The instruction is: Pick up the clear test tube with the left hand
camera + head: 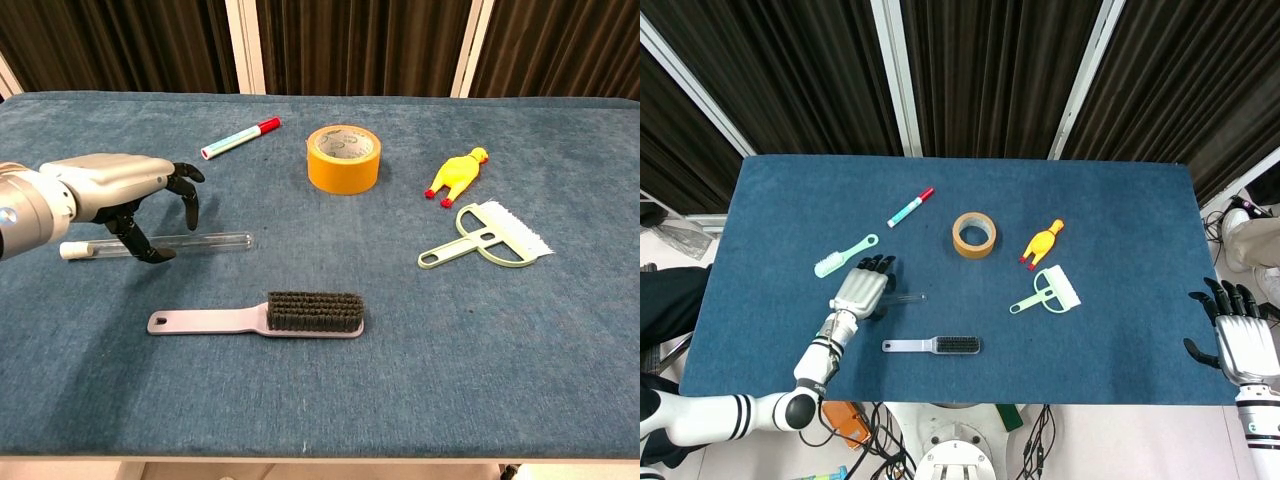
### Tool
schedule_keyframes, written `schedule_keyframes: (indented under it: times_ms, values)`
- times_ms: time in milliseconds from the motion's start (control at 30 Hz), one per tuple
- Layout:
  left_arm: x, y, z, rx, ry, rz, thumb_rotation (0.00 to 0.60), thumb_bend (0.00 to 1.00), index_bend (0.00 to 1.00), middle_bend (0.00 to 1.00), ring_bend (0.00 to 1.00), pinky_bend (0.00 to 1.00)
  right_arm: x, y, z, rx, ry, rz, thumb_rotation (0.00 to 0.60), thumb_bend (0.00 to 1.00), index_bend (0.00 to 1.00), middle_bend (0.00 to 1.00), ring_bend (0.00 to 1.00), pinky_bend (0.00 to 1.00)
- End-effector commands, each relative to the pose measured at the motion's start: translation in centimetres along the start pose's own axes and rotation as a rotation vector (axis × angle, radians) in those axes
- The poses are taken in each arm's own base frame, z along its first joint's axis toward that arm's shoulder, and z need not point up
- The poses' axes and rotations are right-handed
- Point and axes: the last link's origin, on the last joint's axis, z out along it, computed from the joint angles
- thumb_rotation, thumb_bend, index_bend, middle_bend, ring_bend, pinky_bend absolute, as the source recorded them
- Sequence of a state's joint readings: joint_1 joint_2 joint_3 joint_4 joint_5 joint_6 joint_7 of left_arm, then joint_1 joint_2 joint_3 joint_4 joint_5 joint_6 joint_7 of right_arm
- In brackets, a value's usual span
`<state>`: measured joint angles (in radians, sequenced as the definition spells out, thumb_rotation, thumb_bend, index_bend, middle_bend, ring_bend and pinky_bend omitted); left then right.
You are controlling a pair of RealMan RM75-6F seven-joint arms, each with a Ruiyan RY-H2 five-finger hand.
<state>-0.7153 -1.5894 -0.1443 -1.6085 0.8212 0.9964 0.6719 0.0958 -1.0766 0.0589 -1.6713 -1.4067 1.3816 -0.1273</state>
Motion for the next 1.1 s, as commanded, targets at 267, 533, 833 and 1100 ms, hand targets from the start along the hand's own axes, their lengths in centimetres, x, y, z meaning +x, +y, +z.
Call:
schedule_keyframes:
  times_ms: [267,533,833,1100]
  values:
    - [-0.4,-0.2,0.3,0.008,-0.011,-0.003,0.600,0.30,0.44,0.08,0.00,0.10,0.0,0.0,0.0,-0.001,-0.002,-0.002,0.600,0.36,0.29,0.14,0.11,0.09]
    - [-0.7,-0.4,0.4,0.012,-0.017,-0.012,0.600,0.33,0.46,0.10,0.00,0.10,0.0,0.0,0.0,0.000,-0.002,-0.001,0.600,0.36,0.29,0.14,0.11,0.09]
    - [-0.7,-0.7,0.4,0.006,-0.007,-0.033,0.600,0.38,0.52,0.15,0.00,0.10,0.0,-0.1,0.0,0.007,0.001,0.002,0.600,0.36,0.29,0.14,0.11,0.09]
    - [-0.1,-1.4,0.1,0.042,0.011,0.000,0.600,0.43,0.52,0.15,0.00,0.09,-0.1,-0.2,0.0,0.011,-0.002,-0.001,0.600,0.36,0.29,0.14,0.11,0.09]
